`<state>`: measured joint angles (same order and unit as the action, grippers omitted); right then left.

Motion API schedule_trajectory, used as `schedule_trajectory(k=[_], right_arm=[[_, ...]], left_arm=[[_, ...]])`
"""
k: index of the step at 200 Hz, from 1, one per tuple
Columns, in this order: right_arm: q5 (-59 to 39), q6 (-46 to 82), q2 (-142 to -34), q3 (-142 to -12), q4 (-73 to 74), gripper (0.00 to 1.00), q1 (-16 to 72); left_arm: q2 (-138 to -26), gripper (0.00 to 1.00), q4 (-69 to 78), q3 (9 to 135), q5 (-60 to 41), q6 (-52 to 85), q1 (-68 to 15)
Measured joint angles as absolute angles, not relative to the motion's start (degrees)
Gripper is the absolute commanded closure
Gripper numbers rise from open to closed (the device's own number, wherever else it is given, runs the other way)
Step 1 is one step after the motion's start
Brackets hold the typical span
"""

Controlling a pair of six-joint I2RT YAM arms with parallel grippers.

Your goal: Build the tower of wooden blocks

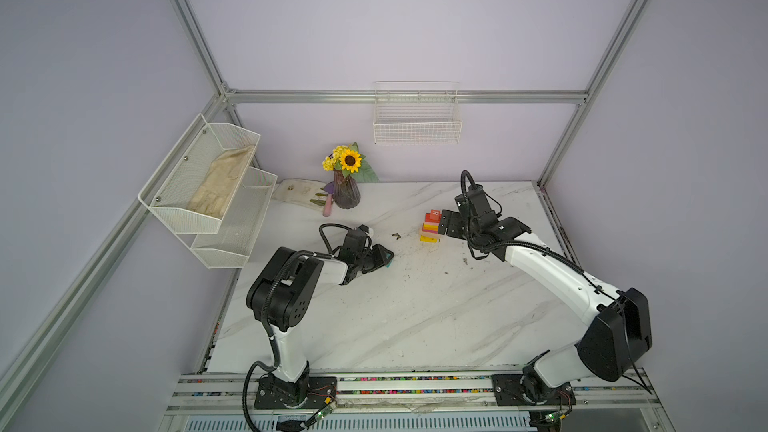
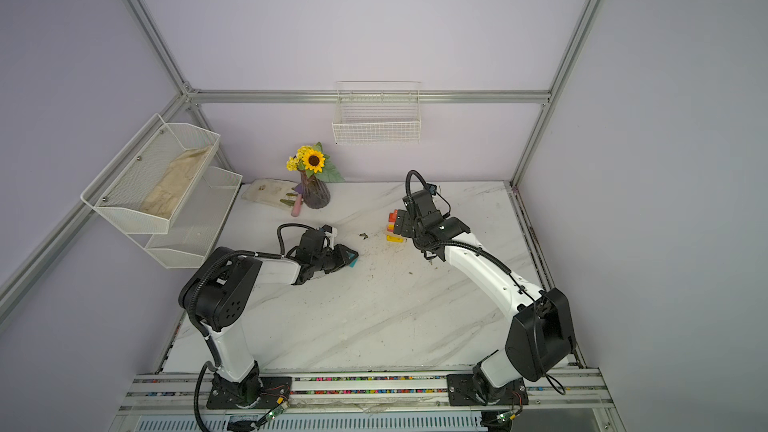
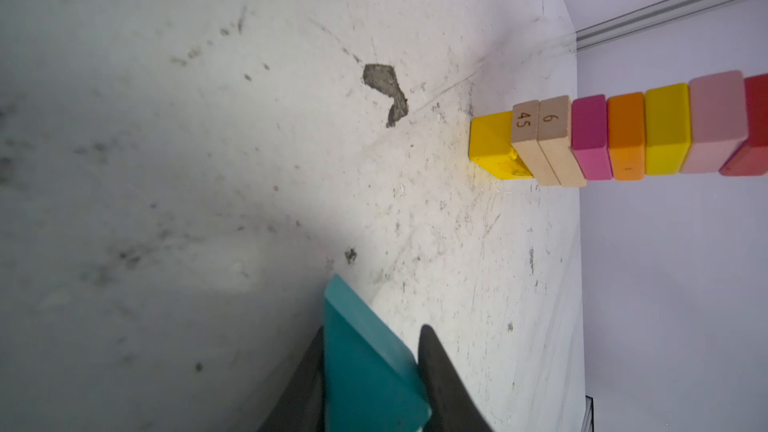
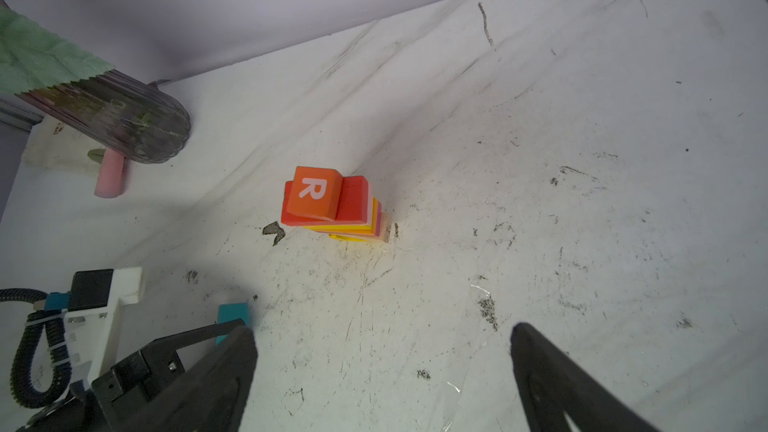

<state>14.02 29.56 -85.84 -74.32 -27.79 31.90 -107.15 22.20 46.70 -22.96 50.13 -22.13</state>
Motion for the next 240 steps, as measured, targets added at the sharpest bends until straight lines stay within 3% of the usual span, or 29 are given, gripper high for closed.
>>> schedule_trajectory(k=[59, 81, 130, 156, 191, 240], right_arm=[[14.2, 29.6, -85.8, -74.0, -27.0, 0.03, 34.4], [15.2, 29.6, -85.8, -74.0, -26.8, 0.03, 37.3], [19.1, 29.8, -85.9, -70.8, -23.4, 0.03, 47.5], [20.4, 30.5, -88.1, -68.7, -20.6, 0.03, 53.6], [20.5, 31.7, -99.4, -70.6, -15.8, 0.08, 58.6], [21.3, 32.3, -116.7, -79.7, -15.3, 0.13, 58.6]], left_arm=[[-105.7, 0.46, 29.7, 41.8, -24.0, 54.4, -22.1], [-103.7, 0.34, 29.5, 40.2, -22.7, 54.8, -22.0], [-94.0, 0.09, 22.9, 35.5, -15.8, 54.5, -21.6], [-86.2, 0.0, 17.1, 34.3, -12.3, 53.4, -21.3], [-72.6, 0.0, 6.5, 34.0, -5.5, 52.7, -17.5], [-57.7, 0.0, -3.3, 27.5, 0.2, 50.2, -0.3]])
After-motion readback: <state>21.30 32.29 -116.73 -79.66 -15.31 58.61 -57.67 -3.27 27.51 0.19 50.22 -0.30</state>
